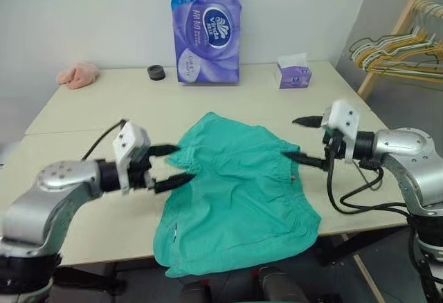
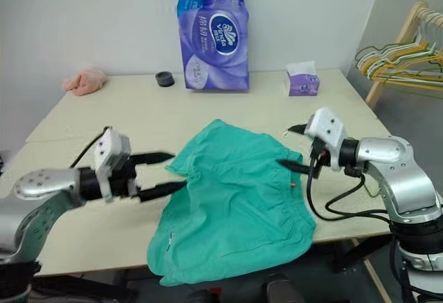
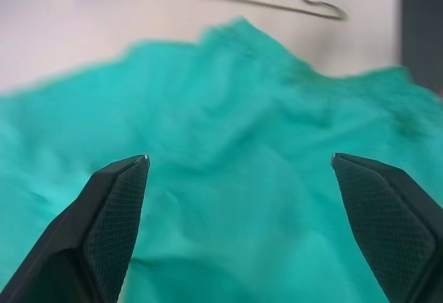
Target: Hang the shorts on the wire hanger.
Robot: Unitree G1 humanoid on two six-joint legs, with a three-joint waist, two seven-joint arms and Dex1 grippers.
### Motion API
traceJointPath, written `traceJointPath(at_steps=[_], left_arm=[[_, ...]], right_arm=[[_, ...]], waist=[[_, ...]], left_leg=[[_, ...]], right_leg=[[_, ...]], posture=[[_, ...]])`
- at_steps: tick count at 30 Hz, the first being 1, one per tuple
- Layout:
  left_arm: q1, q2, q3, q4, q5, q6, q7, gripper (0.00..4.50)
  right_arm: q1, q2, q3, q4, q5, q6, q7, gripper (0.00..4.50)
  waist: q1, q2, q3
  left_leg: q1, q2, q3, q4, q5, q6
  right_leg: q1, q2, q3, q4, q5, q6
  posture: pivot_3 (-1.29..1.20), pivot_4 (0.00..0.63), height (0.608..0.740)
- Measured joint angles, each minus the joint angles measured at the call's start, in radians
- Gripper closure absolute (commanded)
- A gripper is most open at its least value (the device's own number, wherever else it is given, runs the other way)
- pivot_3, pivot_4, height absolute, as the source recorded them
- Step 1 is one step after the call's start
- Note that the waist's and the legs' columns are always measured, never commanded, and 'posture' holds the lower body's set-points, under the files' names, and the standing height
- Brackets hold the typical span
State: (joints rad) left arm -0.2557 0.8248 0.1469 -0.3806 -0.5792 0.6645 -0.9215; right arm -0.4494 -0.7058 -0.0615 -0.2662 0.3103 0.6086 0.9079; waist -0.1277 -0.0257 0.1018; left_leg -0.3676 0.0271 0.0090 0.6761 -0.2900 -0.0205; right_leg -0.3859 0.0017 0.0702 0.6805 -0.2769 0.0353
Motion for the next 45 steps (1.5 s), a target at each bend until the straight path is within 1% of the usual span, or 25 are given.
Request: traceJointPath(at_steps=[3,5,9,11,13,15,18,22,27,31,34,35,39,45], left_arm=[[-0.025,-0.018,-0.078,-0.005,0.022,0.007,0.015,0.04],[-0.046,-0.048,-0.120,-0.003,0.034,0.007,0.020,0.04],[-0.115,-0.080,-0.149,0.003,0.044,0.004,0.027,0.04],[-0.162,-0.097,-0.161,0.005,0.044,-0.001,0.021,0.04],[-0.194,-0.096,-0.174,0.005,0.047,-0.013,-0.003,0.04],[-0.199,-0.082,-0.187,0.010,0.056,-0.021,-0.028,0.04],[-0.207,-0.069,-0.202,0.033,0.065,-0.023,-0.066,0.04],[-0.208,-0.033,-0.204,0.031,0.047,-0.018,-0.131,0.04],[-0.207,0.012,-0.201,0.031,0.036,-0.017,-0.189,0.04],[-0.208,0.040,-0.197,0.031,0.024,-0.018,-0.229,0.04],[-0.218,0.042,-0.196,0.047,0.028,-0.025,-0.229,0.00],[-0.222,0.043,-0.193,0.059,0.030,-0.030,-0.229,0.00],[-0.232,0.053,-0.177,0.086,0.034,-0.043,-0.228,0.00],[-0.235,0.084,-0.157,0.123,0.045,-0.054,-0.229,0.00]], right_arm=[[0.069,0.003,-0.046,0.069,-0.007,0.016,-0.064,0.00],[0.083,0.018,-0.076,0.124,-0.018,0.026,-0.127,0.00],[0.098,0.018,-0.103,0.174,-0.058,0.019,-0.226,0.00],[0.082,0.036,-0.104,0.262,-0.111,0.007,-0.321,0.00],[0.056,0.055,-0.096,0.397,-0.165,-0.010,-0.402,0.00],[0.024,0.063,-0.093,0.501,-0.182,-0.015,-0.435,0.00],[-0.075,0.085,-0.106,0.685,-0.181,-0.051,-0.469,0.00],[-0.189,0.069,-0.108,0.899,-0.213,-0.147,-0.497,0.00],[-0.315,0.067,-0.095,1.167,-0.222,-0.184,-0.465,0.00],[-0.373,0.067,-0.081,1.316,-0.232,-0.191,-0.427,0.00],[-0.412,0.066,-0.081,1.381,-0.231,-0.187,-0.397,0.60],[-0.420,0.066,-0.081,1.394,-0.232,-0.186,-0.389,0.90],[-0.426,0.067,-0.082,1.418,-0.241,-0.187,-0.388,2.27],[-0.419,0.083,-0.082,1.434,-0.250,-0.216,-0.458,4.34]], waist=[[-0.002,0.000,0.000],[-0.007,0.000,0.000],[-0.016,0.001,0.000],[-0.017,0.000,0.000],[-0.020,0.001,0.000],[-0.029,0.004,0.001],[-0.049,0.005,0.002],[-0.068,0.005,0.002],[-0.071,0.005,0.002],[-0.070,0.005,0.002],[-0.070,0.004,0.002],[-0.070,0.004,0.002],[-0.070,0.002,0.000],[-0.070,-0.003,-0.003]], left_leg=[[0.000,0.000,0.002,0.000,0.000,0.000],[-0.001,0.000,0.002,0.000,0.000,0.000],[0.000,0.000,0.002,0.000,0.000,0.000],[0.000,0.000,0.003,0.000,0.000,0.000],[0.001,0.000,0.003,0.000,0.000,0.000],[0.001,0.000,0.004,0.000,0.000,0.000],[0.001,0.000,0.005,0.000,0.000,0.000],[0.000,0.000,0.004,-0.001,0.000,0.000],[0.000,0.000,0.004,-0.001,0.000,0.000],[0.000,0.000,0.004,-0.001,0.000,0.000],[0.000,0.000,0.003,-0.001,0.000,0.000],[0.000,0.000,0.003,-0.001,0.000,0.000],[0.001,0.000,0.003,-0.001,0.000,0.000],[0.001,0.001,0.002,-0.001,0.000,0.000]], right_leg=[[-0.001,0.000,0.002,0.000,0.000,0.000],[-0.002,0.000,0.002,0.000,0.000,0.000],[-0.002,0.004,0.002,0.000,0.000,0.000],[-0.001,0.005,0.002,0.000,0.000,0.000],[-0.001,0.005,0.003,0.000,0.000,0.000],[-0.002,0.005,0.003,0.000,0.000,0.000],[-0.002,0.006,0.003,0.000,0.000,0.000],[-0.002,0.006,0.004,-0.001,0.000,0.000],[-0.002,0.006,0.004,-0.001,0.000,0.000],[-0.002,0.005,0.004,-0.001,0.000,0.000],[-0.001,0.005,0.004,-0.001,0.000,0.000],[-0.001,0.005,0.004,-0.001,0.000,0.000],[-0.001,0.006,0.004,-0.002,0.000,0.000],[0.000,0.007,0.003,-0.002,0.000,0.000]], posture=[[-0.13,0.066,0.740],[-0.14,0.067,0.740],[-0.17,0.070,0.740],[-0.17,0.070,0.740],[-0.18,0.070,0.740],[-0.18,0.068,0.740],[-0.18,0.067,0.740],[-0.16,0.064,0.740],[-0.15,0.063,0.740],[-0.15,0.064,0.740],[-0.15,0.063,0.740],[-0.15,0.063,0.740],[-0.14,0.064,0.740],[-0.14,0.063,0.740]])
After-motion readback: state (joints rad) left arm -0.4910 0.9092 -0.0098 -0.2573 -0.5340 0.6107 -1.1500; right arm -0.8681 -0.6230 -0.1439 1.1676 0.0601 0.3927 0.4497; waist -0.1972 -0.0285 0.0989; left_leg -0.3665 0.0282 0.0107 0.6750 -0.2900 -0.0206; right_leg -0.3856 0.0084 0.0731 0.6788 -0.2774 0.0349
